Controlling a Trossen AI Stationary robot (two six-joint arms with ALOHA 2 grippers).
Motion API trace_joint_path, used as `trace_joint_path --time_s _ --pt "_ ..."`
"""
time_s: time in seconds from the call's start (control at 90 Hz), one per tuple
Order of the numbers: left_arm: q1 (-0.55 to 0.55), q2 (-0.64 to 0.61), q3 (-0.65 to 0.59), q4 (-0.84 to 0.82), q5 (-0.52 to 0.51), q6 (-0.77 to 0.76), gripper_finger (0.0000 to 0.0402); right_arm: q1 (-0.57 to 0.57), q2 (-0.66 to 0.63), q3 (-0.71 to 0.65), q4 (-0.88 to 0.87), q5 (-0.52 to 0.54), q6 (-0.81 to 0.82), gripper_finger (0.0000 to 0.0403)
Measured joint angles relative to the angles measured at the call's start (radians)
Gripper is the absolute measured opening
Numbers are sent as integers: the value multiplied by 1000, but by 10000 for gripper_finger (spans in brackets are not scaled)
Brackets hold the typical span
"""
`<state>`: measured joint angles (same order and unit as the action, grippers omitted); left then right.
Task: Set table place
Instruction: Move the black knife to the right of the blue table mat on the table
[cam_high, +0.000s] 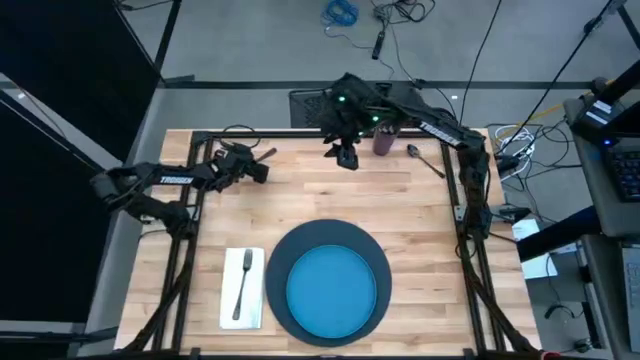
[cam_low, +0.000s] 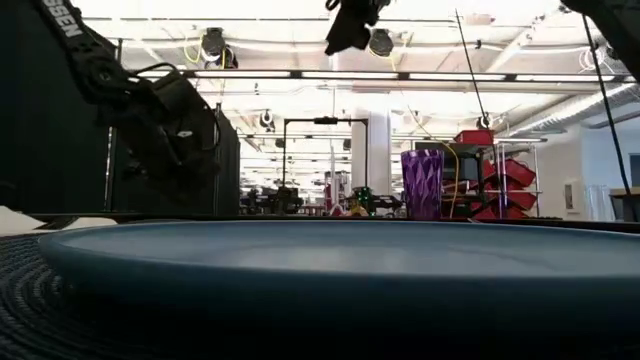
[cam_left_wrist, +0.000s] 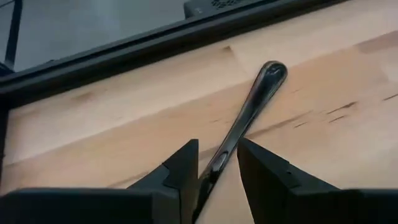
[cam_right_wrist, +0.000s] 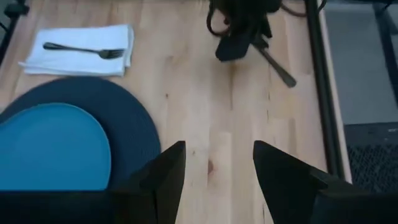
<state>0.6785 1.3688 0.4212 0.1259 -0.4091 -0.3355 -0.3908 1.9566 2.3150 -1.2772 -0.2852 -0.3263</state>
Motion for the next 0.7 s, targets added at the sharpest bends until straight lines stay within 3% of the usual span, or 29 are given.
trace_joint_path --time_s 0.433,0.611,0.7 --pt "21 167 33 14 13 -26 97 0 -8 0 -48 0 29 176" --pt "-6 181 31 86 134 -49 97 0 -8 0 -52 0 29 176" --pt "-37 182 36 134 250 -51 97 0 -8 0 -52 0 29 176"
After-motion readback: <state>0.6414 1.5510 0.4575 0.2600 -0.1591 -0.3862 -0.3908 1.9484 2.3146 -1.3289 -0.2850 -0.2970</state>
